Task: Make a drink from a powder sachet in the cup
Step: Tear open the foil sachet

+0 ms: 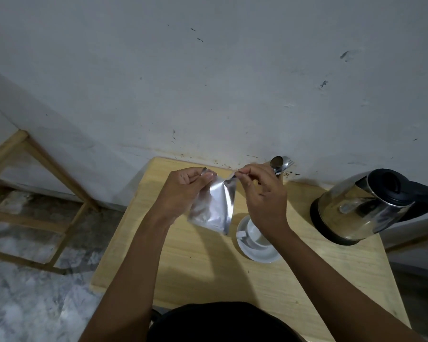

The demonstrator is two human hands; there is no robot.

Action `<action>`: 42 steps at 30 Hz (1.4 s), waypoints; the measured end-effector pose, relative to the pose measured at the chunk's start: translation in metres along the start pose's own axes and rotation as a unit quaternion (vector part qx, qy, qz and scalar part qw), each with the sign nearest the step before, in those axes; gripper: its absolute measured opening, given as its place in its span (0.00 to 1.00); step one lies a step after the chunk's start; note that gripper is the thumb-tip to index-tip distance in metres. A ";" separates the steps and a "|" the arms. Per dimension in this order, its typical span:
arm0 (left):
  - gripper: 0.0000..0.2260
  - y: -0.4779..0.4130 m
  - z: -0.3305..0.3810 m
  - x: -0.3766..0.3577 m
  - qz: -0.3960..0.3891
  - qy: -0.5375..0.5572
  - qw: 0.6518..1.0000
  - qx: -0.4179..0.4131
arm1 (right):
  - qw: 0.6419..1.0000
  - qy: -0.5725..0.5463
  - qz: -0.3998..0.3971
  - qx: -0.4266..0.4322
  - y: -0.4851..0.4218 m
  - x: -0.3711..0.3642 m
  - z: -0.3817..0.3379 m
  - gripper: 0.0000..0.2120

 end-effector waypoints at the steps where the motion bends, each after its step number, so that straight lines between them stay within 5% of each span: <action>1: 0.07 -0.001 -0.003 0.003 0.004 0.005 1.000 0.005 | 1.000 -0.017 0.013 -0.019 0.003 0.002 0.000 0.03; 15: 0.07 0.002 -0.031 0.020 0.043 -0.004 0.999 0.025 | 0.954 -0.133 0.105 -0.246 0.022 0.020 0.017 0.05; 22: 0.06 0.010 -0.043 0.031 0.059 -0.036 0.997 0.044 | 0.933 -0.011 -0.077 -0.351 0.019 -0.009 0.063 0.07; 29: 0.07 0.021 -0.046 0.038 0.071 -0.098 0.991 0.057 | 0.886 0.180 -0.277 -0.325 0.025 -0.072 0.112 0.06; 33: 0.09 0.024 -0.050 0.037 0.076 -0.108 0.989 0.068 | 0.882 0.258 -0.289 -0.267 0.027 -0.084 0.119 0.12; 36: 0.09 0.024 -0.053 0.037 0.085 -0.097 0.989 0.074 | 0.913 0.133 -0.224 -0.315 0.023 -0.073 0.103 0.12; 38: 0.10 0.023 -0.054 0.035 0.095 -0.087 0.989 0.078 | 0.898 -0.011 -0.203 -0.390 0.028 -0.061 0.086 0.11; 42: 0.09 0.018 -0.052 0.023 0.096 -0.080 0.990 0.069 | 0.860 -0.140 -0.291 -0.394 0.050 -0.042 0.061 0.08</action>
Point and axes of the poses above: each hand's wrist, its own y-axis away from the middle knuckle, its own x-axis out of the back of the hand, z = x × y, the point moved 3 cm from there along -y, towards the middle knuckle, and after that the axes turned 7 degrees about -x, right-handed, at the moved point
